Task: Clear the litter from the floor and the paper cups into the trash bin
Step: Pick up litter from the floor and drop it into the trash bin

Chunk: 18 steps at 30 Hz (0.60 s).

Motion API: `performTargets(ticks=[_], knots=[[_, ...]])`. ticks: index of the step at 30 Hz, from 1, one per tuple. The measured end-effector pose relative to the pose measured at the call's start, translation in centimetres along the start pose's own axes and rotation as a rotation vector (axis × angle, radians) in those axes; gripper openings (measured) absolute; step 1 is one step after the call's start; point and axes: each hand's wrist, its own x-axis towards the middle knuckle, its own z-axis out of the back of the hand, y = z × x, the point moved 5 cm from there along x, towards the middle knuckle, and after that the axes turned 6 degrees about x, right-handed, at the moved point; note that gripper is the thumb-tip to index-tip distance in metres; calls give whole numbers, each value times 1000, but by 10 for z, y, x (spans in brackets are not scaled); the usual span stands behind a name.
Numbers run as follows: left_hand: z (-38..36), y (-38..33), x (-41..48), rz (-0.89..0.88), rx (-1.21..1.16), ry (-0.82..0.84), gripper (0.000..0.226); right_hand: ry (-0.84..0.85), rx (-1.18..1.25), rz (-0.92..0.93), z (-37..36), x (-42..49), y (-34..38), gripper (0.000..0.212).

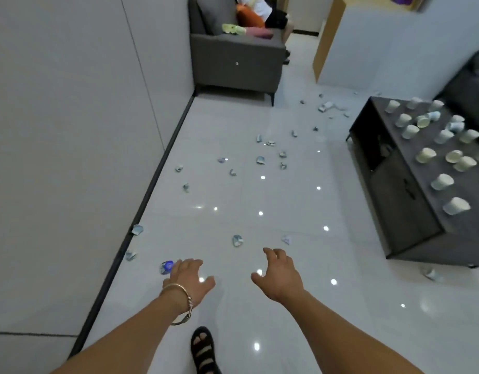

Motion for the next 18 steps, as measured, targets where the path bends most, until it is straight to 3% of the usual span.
performTargets(ticks=[8,15,18], knots=[[26,-96,98,-113,30,63,68,-69,-3,-157,84,63,-68,76],[34,-181,159,-110,49,125,60,-53,55,-169,131,121,-129,69],[30,-224,183,-68,32,130,66,-16,26,-182,159,155,-168,75]])
